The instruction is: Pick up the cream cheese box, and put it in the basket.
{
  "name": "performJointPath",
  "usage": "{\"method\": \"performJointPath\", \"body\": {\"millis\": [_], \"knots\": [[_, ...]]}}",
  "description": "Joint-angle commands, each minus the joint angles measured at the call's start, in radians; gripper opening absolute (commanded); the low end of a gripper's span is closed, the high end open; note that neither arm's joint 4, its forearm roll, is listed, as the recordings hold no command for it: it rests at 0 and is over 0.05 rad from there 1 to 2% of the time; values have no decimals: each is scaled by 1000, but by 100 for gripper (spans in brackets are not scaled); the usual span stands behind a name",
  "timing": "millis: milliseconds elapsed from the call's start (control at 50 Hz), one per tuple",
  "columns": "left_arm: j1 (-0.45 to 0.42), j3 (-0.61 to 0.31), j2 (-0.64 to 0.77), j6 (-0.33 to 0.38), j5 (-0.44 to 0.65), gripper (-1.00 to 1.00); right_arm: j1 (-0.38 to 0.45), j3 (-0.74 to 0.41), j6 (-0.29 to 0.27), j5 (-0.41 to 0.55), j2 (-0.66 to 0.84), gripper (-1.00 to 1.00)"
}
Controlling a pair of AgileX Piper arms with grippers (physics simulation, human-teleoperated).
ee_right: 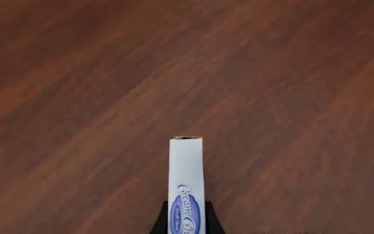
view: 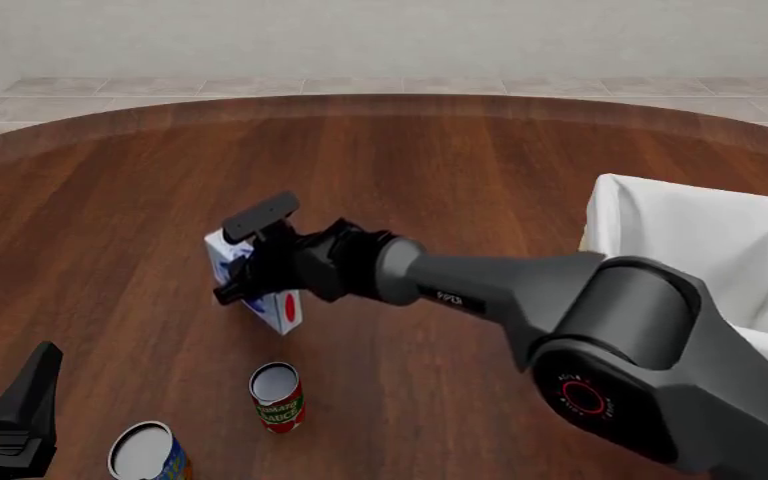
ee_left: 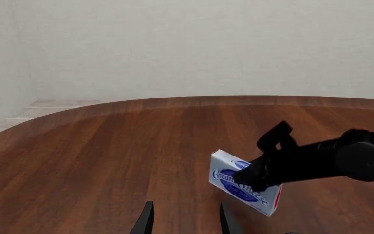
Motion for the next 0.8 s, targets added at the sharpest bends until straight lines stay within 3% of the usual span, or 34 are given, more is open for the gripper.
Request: {"method": "performJointPath", "body": {"millis": [20,800], "knots": [[0,0,0,0,0,100,-5,14,17,-7,-45,-100],[0,0,0,0,0,100,-12,120,35,-53,-191,-100]]}}
